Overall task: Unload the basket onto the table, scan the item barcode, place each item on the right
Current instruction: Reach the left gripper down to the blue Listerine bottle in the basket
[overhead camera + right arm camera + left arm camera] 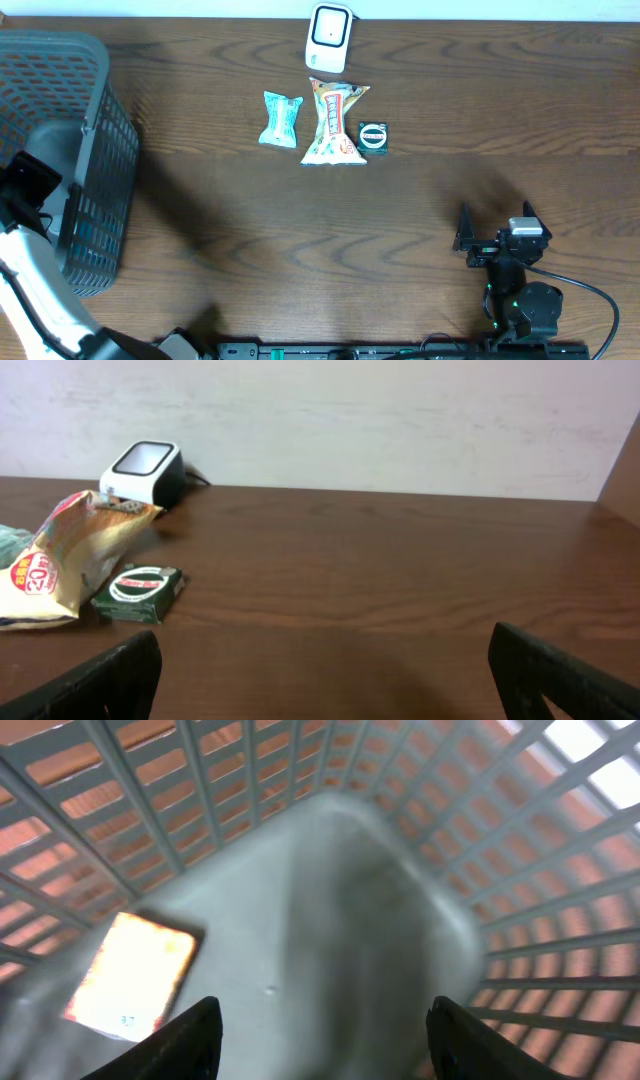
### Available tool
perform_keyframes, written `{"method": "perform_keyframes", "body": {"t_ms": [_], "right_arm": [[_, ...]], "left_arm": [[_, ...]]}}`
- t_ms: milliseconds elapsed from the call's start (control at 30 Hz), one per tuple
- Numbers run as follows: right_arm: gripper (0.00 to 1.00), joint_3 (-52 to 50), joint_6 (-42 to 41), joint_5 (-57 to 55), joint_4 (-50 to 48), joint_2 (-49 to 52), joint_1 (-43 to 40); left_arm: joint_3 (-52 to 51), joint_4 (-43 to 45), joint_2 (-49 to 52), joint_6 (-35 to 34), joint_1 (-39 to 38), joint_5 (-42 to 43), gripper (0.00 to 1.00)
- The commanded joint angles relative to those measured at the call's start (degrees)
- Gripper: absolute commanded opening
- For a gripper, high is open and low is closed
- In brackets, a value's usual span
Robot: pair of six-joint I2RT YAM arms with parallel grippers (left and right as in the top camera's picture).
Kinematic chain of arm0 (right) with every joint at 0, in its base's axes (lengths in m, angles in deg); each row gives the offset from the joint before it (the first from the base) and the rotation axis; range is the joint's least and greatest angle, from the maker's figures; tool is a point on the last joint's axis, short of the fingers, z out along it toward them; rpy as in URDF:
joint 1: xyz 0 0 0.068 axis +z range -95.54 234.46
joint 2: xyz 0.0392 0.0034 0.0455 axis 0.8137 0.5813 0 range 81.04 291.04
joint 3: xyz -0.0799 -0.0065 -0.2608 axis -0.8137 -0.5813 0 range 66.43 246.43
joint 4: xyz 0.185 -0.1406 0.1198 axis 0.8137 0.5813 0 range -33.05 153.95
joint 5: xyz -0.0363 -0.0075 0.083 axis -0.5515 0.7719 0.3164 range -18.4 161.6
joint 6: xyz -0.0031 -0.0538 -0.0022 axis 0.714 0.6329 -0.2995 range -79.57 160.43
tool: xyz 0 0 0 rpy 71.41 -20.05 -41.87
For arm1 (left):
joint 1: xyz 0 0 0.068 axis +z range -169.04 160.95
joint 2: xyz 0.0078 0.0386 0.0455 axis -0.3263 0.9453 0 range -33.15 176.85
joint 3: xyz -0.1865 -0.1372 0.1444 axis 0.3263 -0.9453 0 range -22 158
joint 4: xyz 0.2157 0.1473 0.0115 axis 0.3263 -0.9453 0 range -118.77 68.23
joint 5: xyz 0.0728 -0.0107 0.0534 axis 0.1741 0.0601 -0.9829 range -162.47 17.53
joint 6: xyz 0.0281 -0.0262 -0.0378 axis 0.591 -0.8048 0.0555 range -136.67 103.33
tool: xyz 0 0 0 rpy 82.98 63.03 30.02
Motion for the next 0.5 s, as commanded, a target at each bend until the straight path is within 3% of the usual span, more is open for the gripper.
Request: {"method": "perform_keyframes", "body": {"t_ms": [0,200,233,333,467], "right_arm": [[0.99,-0.1,0.3,0.0,0.2,-0.3,0.5],[0.99,-0.1,0.3,0.0,0.2,-0.3,0.5],[0.99,-0.1,0.3,0.0,0.2,-0.3,0.5],[0.99,-0.1,0.3,0.0,0.2,-0.3,0.5],[0.99,-0.1,0.3,0.0,0.2,-0.3,0.5]], "left_arm": [[0.4,-0.5,-3.6,-9.0,-0.1,3.0,0.65],[0.4,-5.8,-6.8,-21.5,0.0,2.4,0.67],[0.4,-7.0,-6.9,-23.0,0.0,1.6,0.76],[0.4,-11.5,-7.0,-27.1,-0.1,-3.4,0.85],[0.4,-15.0,-7.0,-28.0,-0.1,-11.2,0.9]]}}
